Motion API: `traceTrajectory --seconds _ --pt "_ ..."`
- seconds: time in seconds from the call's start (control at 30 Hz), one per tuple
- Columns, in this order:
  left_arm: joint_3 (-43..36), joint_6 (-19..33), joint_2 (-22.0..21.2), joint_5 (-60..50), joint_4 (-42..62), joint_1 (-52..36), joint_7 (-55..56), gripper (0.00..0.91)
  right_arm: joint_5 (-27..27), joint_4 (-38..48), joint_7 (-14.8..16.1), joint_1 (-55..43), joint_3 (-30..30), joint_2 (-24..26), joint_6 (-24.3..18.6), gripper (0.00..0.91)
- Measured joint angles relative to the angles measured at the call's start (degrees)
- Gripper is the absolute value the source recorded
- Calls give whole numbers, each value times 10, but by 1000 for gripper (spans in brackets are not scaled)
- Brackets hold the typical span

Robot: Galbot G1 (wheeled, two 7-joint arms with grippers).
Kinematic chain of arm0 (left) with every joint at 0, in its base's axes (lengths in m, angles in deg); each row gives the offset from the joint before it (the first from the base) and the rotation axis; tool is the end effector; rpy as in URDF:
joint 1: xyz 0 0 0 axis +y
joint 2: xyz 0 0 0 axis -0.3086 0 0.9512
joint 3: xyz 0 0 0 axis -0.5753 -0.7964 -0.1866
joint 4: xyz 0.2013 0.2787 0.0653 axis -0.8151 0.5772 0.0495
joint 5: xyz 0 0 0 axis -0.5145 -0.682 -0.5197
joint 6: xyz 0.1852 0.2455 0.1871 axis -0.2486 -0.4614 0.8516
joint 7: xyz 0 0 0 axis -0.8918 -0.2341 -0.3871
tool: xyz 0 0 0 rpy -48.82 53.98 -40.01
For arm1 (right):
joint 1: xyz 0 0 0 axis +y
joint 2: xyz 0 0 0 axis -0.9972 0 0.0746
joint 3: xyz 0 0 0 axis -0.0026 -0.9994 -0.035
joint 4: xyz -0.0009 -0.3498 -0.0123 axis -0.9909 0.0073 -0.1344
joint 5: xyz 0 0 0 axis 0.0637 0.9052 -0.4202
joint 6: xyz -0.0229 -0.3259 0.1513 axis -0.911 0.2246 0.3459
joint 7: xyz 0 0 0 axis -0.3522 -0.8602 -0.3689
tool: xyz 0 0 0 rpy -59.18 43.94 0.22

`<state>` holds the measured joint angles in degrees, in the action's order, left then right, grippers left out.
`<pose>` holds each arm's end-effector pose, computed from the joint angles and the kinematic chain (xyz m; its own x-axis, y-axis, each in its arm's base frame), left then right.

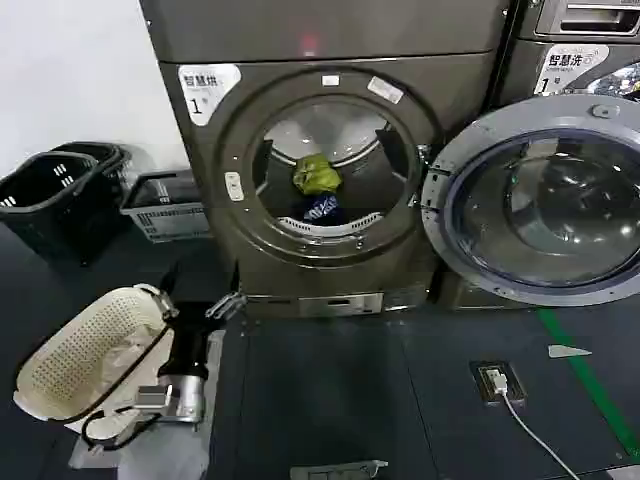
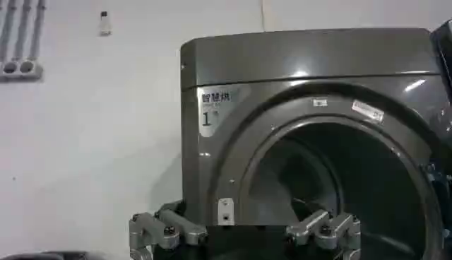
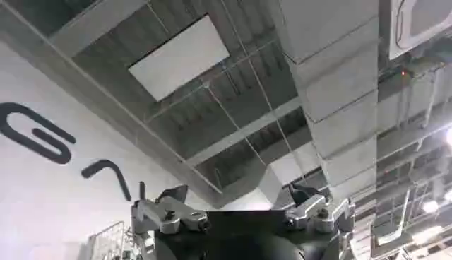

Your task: Grasp the clothes from the dryer.

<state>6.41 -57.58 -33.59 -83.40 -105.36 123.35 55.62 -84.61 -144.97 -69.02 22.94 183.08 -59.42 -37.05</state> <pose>0.2363 -0.0068 -0.2197 -0.9607 0.0488 -0.2733 0.0226 0.9949 0.0982 -0.0795 -0.3569 0.0266 -0.1180 0.6102 -0.7834 0.8512 0.4685 0.2367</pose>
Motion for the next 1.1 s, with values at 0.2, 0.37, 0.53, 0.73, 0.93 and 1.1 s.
traceTrajectory --seconds 0.2,0.37,0.53,0.73,0.93,1.1 --pt "0 1 -1 -1 0 4 0 907 -4 2 5 7 0 0 7 907" --pt "1 3 -1 -2 0 6 0 907 -5 0 7 9 -8 -5 7 907" --pt "1 3 -1 -2 1 4 0 907 -4 -1 7 8 -13 -7 4 907" --pt "1 3 -1 -1 3 2 0 907 -5 -3 7 6 -18 -7 4 907" --pt "0 3 -1 -1 4 1 0 907 -4 -3 6 5 -22 -7 3 907" --pt "0 3 -2 -1 5 1 0 907 -4 -3 6 5 -24 -9 2 907"
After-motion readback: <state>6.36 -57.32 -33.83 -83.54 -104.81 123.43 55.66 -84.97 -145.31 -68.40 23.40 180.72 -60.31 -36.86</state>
